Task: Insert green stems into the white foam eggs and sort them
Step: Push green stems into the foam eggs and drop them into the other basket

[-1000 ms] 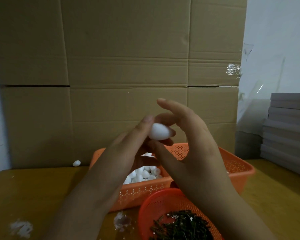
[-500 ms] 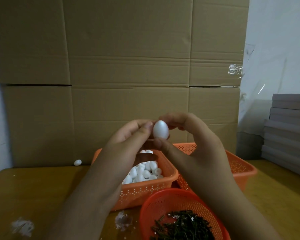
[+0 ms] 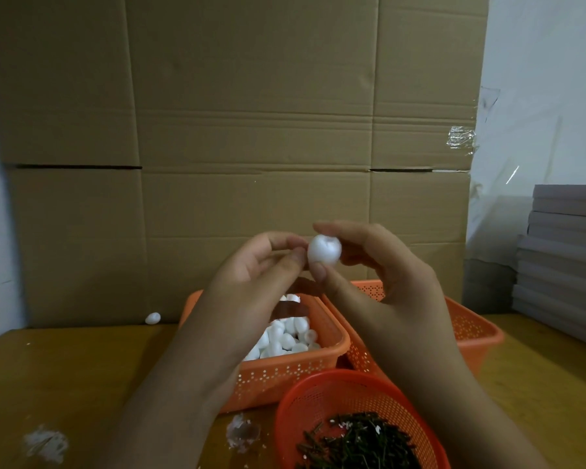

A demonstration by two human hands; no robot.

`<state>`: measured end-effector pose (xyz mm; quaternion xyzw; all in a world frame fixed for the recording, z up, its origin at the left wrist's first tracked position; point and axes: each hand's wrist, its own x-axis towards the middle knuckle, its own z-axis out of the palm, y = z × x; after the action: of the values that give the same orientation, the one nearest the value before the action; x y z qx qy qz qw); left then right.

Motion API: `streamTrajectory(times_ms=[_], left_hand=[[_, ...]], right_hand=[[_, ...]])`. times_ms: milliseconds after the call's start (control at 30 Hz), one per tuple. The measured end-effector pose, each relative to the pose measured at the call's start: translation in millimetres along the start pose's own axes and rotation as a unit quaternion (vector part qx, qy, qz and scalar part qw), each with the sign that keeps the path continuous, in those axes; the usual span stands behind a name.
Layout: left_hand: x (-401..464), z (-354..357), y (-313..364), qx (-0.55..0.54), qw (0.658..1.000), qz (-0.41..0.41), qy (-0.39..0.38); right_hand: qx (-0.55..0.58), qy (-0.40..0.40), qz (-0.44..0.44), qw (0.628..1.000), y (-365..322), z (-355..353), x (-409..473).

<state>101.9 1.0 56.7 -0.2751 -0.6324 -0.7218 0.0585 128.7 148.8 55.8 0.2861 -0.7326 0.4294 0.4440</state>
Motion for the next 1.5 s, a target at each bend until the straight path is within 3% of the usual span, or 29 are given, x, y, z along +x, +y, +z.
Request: streamTrajectory(times_ms=[300,533,633,833,1167,1300,1500], left_hand=[[-2,0,6,0.067,0.997,0.043,-0.016],[-3,0,7,-0.037,0.999,0.018,-0.004],[-3,1,8,-0.038,0.999,0.013,-0.009],[-6,-1,11,0.113,0.989,0.094,-0.012],[-10,7,11,0.255,0.950,0.177,-0.044],[-10,9,10,0.293,0.935,0.200,-0.016],[-6,7,10,0.203,0.966,0.160,0.027]], right_hand=[[-0.075,-0.026,-0.037,0.996,6,4,-1],[-0.059,0.014,-0.008,0.998,6,3,-1],[-0.021,0.013,0.050,0.998,3,1,-1],[0.139,0.022,0.175,0.974,-1,0,3],[0.222,-0.017,0.292,0.930,-2,0,0],[0.208,0.006,0.281,0.937,-4,2,1],[0.189,0.046,0.207,0.959,0,3,2]])
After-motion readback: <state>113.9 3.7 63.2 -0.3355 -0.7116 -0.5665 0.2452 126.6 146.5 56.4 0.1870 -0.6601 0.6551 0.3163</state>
